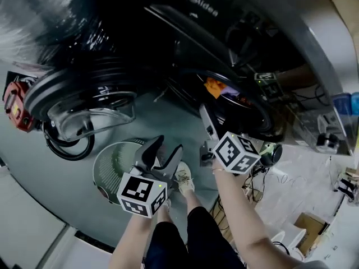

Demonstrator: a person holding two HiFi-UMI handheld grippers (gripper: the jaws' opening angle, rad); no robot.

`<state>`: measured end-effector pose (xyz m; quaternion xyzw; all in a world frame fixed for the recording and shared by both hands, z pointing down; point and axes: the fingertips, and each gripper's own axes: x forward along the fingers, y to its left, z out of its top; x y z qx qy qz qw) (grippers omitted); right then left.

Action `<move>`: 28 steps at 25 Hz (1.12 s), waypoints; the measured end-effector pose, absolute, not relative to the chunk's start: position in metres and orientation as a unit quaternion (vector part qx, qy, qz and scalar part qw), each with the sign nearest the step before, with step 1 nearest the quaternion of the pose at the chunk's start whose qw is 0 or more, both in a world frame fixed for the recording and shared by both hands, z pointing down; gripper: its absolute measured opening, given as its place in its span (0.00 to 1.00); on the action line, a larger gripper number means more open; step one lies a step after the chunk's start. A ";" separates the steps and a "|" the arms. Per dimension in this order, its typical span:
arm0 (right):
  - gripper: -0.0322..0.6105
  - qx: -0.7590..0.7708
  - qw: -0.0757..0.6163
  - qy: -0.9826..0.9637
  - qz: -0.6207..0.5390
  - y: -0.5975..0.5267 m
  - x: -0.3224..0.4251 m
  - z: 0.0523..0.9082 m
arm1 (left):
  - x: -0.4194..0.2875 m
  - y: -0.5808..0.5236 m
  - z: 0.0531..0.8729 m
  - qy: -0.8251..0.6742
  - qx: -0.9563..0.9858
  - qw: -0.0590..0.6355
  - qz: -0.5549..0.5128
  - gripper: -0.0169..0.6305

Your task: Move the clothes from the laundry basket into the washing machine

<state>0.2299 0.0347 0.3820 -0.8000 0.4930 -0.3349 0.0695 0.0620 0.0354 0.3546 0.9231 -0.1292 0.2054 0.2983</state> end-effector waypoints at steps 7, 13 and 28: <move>0.47 -0.741 0.063 0.590 -0.315 0.049 0.159 0.259 | 0.043 0.034 0.259 -0.135 0.935 0.270 0.185 0.34; 0.10 -0.712 0.047 0.635 -0.294 0.069 0.123 0.158 | 0.038 0.049 0.161 -0.113 0.950 0.245 0.154 0.29; 0.09 -0.660 0.027 0.722 -0.207 0.107 0.077 -0.010 | 0.024 0.077 0.015 -0.098 0.972 0.164 0.134 0.03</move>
